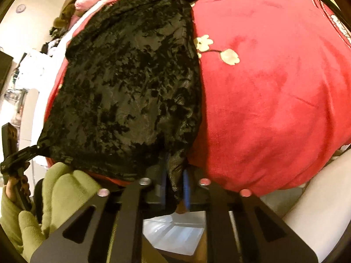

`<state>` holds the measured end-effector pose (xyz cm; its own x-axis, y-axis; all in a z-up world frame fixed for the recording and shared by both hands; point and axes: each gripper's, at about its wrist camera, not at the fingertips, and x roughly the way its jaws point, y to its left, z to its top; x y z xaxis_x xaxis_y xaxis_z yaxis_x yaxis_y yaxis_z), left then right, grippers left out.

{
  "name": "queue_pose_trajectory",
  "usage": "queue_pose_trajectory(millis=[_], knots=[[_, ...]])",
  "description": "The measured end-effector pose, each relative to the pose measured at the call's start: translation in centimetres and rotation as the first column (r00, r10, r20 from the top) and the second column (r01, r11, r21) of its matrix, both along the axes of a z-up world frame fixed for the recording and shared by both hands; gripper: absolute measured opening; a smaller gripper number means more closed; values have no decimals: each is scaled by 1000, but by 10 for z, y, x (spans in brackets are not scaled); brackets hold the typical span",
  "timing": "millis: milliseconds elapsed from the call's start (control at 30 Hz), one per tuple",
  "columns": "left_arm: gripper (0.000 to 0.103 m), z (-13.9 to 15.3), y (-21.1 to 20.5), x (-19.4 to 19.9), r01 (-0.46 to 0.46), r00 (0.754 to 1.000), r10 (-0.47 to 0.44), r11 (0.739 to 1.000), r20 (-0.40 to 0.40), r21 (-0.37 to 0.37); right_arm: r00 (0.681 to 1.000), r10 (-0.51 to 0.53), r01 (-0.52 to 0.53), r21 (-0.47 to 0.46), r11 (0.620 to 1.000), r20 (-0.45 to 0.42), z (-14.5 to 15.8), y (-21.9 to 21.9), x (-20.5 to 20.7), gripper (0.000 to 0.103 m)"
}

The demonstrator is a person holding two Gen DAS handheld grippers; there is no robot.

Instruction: Fold small clothes

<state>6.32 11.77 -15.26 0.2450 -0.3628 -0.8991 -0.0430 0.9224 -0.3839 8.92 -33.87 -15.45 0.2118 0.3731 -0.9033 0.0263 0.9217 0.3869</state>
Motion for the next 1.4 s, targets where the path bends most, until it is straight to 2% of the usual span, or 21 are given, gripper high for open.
queue_pose_trajectory(millis=[67,167,300,467,633,833,1033,1133,1333,1367,1400], knots=[[5,13,-2,0,4,999,-3,1000,38,-12,1000,-9,9,36,999,6,6,-6,0,8],[4,32,-7,5,12,997,-9,999,79,-42,997,-52,45,138,989,48,26,-19,4,8],[5,47,-5,23,-24,994,37,992,102,-125,987,-97,64,237,969,130,58,-33,17,7],[4,65,10,67,-118,980,153,961,127,-249,962,-192,112,359,926,195,89,-50,50,7],[4,84,19,124,-164,965,214,945,154,-283,933,-269,150,423,894,239,111,-56,110,7],[5,98,18,185,-164,957,218,950,190,-265,911,-284,151,398,905,300,131,-52,178,7],[5,99,6,241,-148,957,197,963,214,-226,903,-291,172,354,919,317,123,-40,242,7],[5,91,2,266,-142,961,186,966,205,-215,899,-310,207,324,923,310,114,-38,264,7],[5,63,-3,304,-161,968,193,968,160,-194,904,-358,298,258,919,232,75,-39,301,7],[7,54,-3,310,-174,968,205,965,145,-198,908,-363,310,246,918,208,66,-39,308,8],[17,47,-2,315,-187,967,218,959,130,-212,915,-357,313,229,922,189,58,-38,314,8]])
